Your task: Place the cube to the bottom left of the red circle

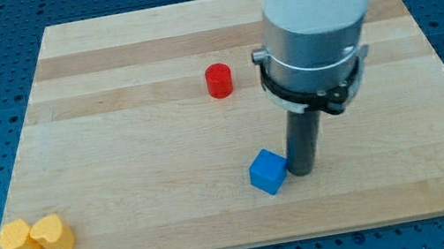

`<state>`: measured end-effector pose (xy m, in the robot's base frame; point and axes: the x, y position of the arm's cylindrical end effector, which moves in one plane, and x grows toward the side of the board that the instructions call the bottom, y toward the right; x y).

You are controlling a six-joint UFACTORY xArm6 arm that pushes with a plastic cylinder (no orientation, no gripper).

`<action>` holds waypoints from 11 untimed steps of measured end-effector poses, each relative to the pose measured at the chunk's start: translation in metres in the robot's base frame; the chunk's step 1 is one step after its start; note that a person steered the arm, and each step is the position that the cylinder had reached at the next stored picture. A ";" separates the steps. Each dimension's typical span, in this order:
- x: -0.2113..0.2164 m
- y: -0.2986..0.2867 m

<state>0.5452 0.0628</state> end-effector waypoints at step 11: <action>-0.090 -0.072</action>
